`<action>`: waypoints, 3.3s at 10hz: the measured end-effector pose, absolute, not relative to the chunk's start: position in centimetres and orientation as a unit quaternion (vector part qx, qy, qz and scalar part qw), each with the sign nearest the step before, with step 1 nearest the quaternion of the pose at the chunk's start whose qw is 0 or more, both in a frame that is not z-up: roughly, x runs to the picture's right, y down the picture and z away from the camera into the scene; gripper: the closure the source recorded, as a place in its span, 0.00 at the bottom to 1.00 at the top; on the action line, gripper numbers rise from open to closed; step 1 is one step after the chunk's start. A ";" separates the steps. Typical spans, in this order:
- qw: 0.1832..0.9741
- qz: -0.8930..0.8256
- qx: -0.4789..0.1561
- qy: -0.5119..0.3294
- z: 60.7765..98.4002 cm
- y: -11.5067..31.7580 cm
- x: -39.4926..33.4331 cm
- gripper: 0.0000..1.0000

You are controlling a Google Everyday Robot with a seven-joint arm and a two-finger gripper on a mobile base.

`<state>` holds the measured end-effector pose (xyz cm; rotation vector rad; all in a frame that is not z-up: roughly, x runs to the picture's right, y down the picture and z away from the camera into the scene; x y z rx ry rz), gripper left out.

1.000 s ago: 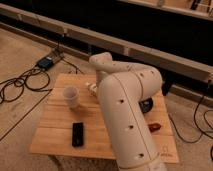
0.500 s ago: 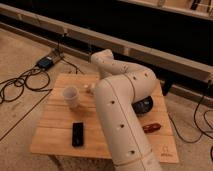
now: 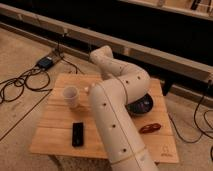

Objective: Stand the bottle upright

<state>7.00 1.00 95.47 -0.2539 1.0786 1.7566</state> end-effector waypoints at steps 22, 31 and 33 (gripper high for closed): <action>0.409 0.873 -0.062 0.258 96.9 -5.0 1.2 0.35; 0.412 0.864 -0.091 0.275 100.8 -3.2 0.3 0.35; 0.403 0.865 -0.101 0.281 101.0 -2.8 0.0 0.35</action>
